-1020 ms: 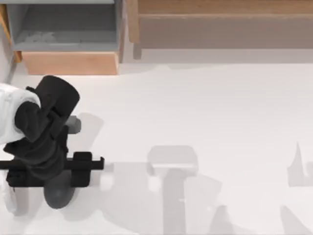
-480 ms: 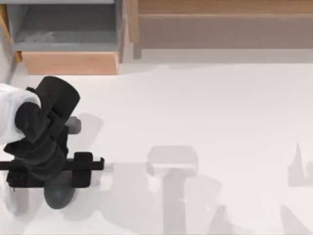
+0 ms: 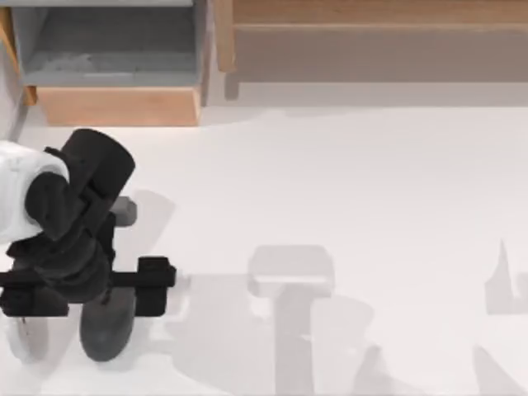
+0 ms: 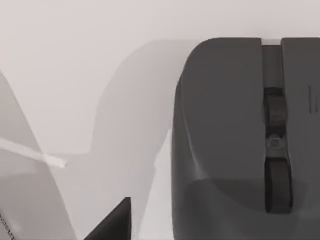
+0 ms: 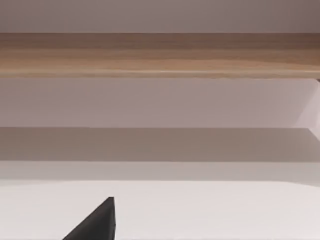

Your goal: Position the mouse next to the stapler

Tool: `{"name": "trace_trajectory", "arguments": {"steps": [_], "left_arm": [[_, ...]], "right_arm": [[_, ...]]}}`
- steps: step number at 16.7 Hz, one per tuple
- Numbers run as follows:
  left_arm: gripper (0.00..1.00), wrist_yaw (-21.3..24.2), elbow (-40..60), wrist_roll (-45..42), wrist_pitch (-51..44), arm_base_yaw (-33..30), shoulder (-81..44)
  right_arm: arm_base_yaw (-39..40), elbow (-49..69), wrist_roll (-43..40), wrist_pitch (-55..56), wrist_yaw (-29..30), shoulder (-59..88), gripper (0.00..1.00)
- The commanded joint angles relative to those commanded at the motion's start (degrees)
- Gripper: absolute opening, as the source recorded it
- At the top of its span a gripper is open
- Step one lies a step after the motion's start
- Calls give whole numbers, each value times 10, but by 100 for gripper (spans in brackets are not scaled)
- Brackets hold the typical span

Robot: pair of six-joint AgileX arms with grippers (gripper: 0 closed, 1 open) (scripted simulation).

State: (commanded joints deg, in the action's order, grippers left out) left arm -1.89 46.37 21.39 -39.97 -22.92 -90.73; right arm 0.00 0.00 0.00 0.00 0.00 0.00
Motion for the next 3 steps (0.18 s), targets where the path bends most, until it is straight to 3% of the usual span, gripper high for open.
{"name": "trace_trajectory", "arguments": {"steps": [3], "left_arm": [[100, 0, 0, 0, 0, 0, 0]], "right_arm": [[0, 0, 0, 0, 0, 0, 100]]}}
